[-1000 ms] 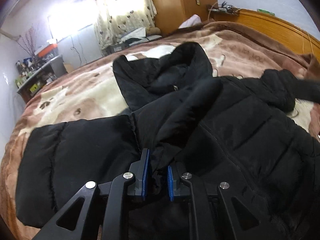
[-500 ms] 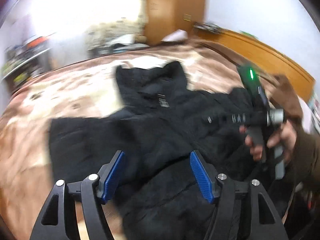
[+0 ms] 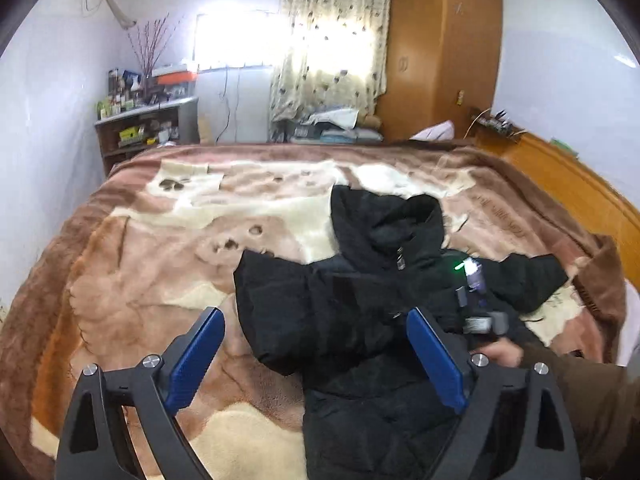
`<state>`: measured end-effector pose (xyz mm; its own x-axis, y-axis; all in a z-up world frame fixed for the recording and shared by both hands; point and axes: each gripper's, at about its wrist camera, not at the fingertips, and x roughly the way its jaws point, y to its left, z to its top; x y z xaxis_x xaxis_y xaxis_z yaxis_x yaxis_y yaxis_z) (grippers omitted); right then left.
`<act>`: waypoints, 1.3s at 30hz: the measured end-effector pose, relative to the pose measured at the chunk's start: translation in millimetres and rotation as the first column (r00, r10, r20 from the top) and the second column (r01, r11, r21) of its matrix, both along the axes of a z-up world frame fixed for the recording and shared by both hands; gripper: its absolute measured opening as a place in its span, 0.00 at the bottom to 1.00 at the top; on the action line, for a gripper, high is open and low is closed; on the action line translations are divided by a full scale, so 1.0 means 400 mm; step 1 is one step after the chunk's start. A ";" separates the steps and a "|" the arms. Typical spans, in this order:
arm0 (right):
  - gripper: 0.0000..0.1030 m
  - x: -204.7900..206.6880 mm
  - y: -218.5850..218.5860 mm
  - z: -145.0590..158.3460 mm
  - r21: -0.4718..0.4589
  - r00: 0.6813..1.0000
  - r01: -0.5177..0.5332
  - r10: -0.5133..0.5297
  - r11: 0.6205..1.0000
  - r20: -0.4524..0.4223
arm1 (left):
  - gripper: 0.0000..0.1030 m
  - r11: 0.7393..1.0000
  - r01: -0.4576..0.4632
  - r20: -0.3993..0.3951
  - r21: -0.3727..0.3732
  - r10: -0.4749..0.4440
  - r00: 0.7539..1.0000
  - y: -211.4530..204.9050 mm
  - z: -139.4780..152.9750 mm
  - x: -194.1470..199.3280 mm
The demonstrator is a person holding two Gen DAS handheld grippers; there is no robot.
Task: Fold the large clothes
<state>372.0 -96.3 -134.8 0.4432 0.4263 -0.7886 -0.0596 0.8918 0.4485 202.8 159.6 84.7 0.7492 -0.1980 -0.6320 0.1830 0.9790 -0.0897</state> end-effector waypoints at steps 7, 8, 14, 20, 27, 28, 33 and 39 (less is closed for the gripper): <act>0.08 -0.026 -0.115 0.084 0.055 0.997 0.050 -0.054 0.997 0.059 | 0.90 0.979 -0.123 -0.122 -0.163 0.104 0.987 0.008 -0.136 0.109; 0.07 -0.035 -0.133 0.102 0.038 0.995 0.054 -0.057 0.998 0.083 | 0.90 0.979 -0.136 -0.132 -0.153 0.116 0.984 0.004 -0.146 0.121; 0.07 -0.071 -0.266 0.185 -0.047 0.983 0.106 -0.098 0.993 0.153 | 0.90 0.991 -0.098 -0.140 -0.090 0.085 0.987 -0.081 -0.170 0.184; 0.07 -0.075 -0.374 0.165 -0.149 0.981 0.174 -0.157 0.973 0.118 | 0.90 0.994 -0.107 -0.174 -0.027 0.101 0.979 -0.176 -0.240 0.273; 0.07 -0.077 -0.424 0.103 -0.215 0.983 0.177 -0.160 0.960 0.092 | 0.90 0.980 -0.188 -0.276 0.063 0.198 0.940 -0.214 -0.380 0.364; 0.07 -0.074 -0.422 0.089 -0.241 0.984 0.171 -0.154 0.955 0.088 | 0.90 0.977 -0.194 -0.288 0.086 0.211 0.934 -0.216 -0.398 0.370; 0.15 -0.061 -0.414 0.056 -0.294 0.986 0.160 -0.138 0.942 0.095 | 0.90 0.968 -0.215 -0.297 0.133 0.246 0.923 -0.216 -0.456 0.377; 0.23 -0.055 -0.394 0.032 -0.384 0.988 0.146 -0.115 0.912 0.104 | 0.90 0.962 -0.227 -0.324 0.150 0.265 0.908 -0.220 -0.474 0.390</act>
<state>350.1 -254.0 -122.0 0.5403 0.0265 -0.8411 0.0487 0.9968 0.0627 358.9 71.6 -104.9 0.5031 0.0471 -0.8629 -0.0878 0.9961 0.0033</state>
